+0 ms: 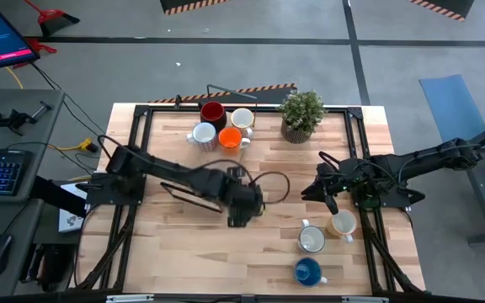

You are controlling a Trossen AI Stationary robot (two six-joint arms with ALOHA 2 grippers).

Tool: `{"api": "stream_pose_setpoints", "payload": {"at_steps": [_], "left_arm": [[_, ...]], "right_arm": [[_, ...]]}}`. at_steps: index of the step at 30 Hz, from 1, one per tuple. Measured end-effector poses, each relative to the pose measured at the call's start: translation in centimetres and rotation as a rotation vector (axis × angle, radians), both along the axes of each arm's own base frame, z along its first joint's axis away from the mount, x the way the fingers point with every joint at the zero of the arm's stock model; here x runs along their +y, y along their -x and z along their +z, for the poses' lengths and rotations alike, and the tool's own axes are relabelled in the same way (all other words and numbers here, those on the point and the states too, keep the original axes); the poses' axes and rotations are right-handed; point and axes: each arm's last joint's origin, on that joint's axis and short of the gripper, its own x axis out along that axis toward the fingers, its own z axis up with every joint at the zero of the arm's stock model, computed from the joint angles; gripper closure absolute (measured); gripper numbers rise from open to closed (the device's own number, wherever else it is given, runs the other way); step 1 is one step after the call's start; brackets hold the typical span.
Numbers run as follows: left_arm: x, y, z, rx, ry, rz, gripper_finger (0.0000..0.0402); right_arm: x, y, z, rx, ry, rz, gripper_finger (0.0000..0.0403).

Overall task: Place coffee mugs
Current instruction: Put the light blue cup on the shelf

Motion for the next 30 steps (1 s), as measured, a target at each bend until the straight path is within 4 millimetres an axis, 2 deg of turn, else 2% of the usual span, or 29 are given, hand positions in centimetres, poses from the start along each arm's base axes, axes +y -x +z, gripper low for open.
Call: {"api": "stream_pose_setpoints", "payload": {"at_steps": [4, 9, 17, 21, 30], "left_arm": [[2.8, 0.6, 1.3, 0.075, -0.025, 0.016, 0.0393], [5.9, 2.7, 2.3, 0.231, -0.058, 0.06, 0.0393], [9.2, 5.0, 4.2, 0.3, -0.069, 0.13, 0.0393], [10.1, 6.0, 3.5, 0.366, -0.037, 0.142, 0.0393], [11.5, 7.2, 0.0, 0.472, -0.014, 0.174, 0.0393]], "right_arm": [[0.0, 0.0, 0.0, 0.002, 0.001, 0.001, 0.0325], [0.0, 0.0, -0.1, 0.007, 0.003, 0.001, 0.0325], [0.0, 0.0, -0.1, 0.009, 0.001, -0.001, 0.0325], [0.0, 0.0, -0.1, 0.017, -0.027, -0.015, 0.0325], [0.0, 0.0, -0.1, 0.018, -0.036, -0.02, 0.0325]]}}
